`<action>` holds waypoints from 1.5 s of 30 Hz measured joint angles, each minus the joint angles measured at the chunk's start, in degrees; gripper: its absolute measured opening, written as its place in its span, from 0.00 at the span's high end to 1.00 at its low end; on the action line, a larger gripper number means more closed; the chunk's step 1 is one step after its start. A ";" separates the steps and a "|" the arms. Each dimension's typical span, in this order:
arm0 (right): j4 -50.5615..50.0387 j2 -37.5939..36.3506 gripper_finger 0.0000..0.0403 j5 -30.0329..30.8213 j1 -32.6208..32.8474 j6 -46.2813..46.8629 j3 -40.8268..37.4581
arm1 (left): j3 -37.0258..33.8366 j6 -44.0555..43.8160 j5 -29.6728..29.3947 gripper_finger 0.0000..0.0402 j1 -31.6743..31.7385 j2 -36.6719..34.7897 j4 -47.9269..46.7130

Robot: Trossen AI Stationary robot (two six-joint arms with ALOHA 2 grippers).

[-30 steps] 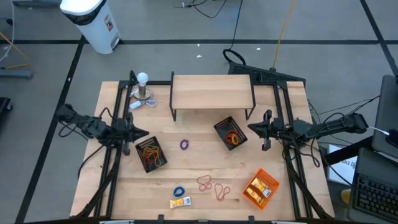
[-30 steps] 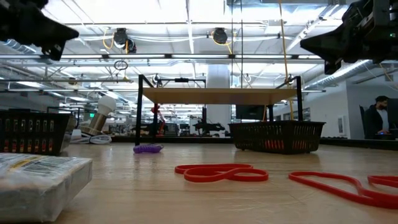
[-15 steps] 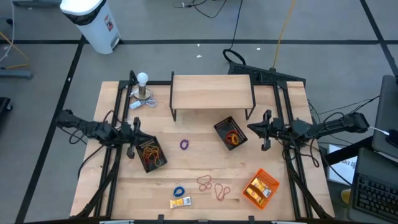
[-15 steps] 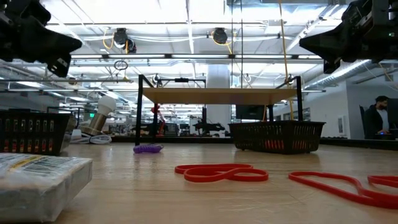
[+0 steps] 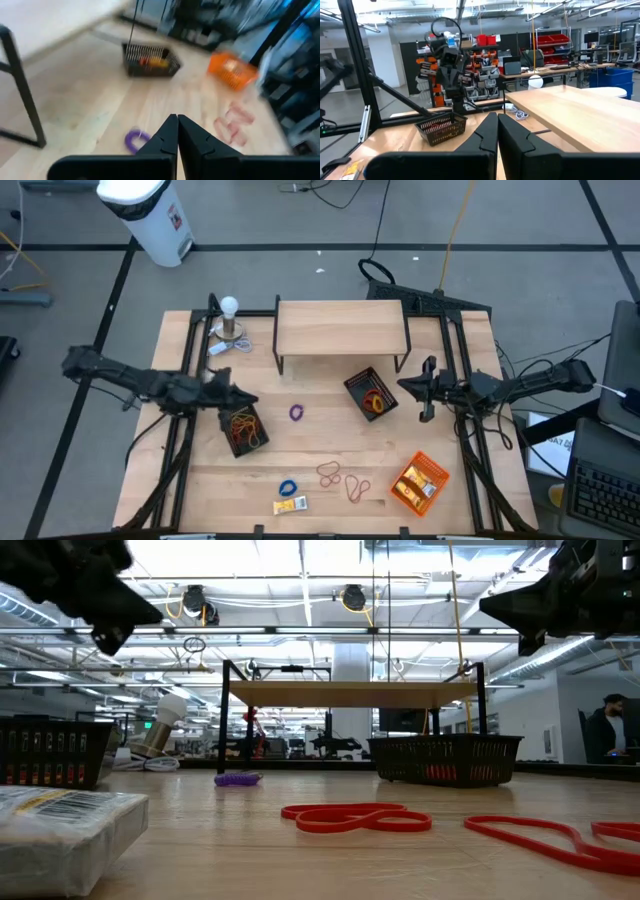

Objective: Pick & Place Office Desk Supplies
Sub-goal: Put the purple spring keychain into the right black bin

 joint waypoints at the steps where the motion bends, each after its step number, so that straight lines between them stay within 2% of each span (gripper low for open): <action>1: -0.06 0.19 0.99 0.00 -0.02 0.00 0.00 | 2.05 -0.37 0.30 0.97 0.19 3.78 -0.99; 5: -0.06 0.70 0.99 0.00 -0.02 0.02 -0.02 | 10.26 -0.50 2.88 0.88 1.44 18.27 -4.31; 12: 0.15 1.00 0.99 0.00 -0.02 0.33 -0.02 | 20.23 2.29 4.87 0.65 2.72 38.83 -6.44; 15: -0.10 1.09 0.99 -0.02 -0.02 0.44 -0.01 | 23.01 3.42 4.95 0.55 3.55 45.86 -7.13; 18: -0.11 1.22 0.99 -0.04 -0.02 0.44 -0.02 | 24.77 4.59 7.56 0.48 4.70 51.44 -7.31; 23: -0.11 1.24 0.99 -0.13 -0.02 0.45 -0.01 | 26.60 7.06 8.86 0.44 5.92 58.49 -7.06; 30: 0.07 1.22 0.99 -0.15 -0.02 0.44 0.00 | 27.76 9.22 9.35 0.43 8.58 65.27 -6.25; 37: 0.35 1.20 0.99 -0.15 -0.02 0.37 -0.01 | 27.98 11.40 13.83 0.47 10.37 69.67 -2.62; 41: 0.35 1.22 0.99 -0.13 -0.02 0.30 0.00 | 27.99 11.87 14.60 0.60 10.83 70.37 -2.32; 45: 0.39 1.22 0.99 -0.16 -0.02 0.39 -0.01 | 27.93 13.28 16.00 0.85 11.57 70.42 -2.33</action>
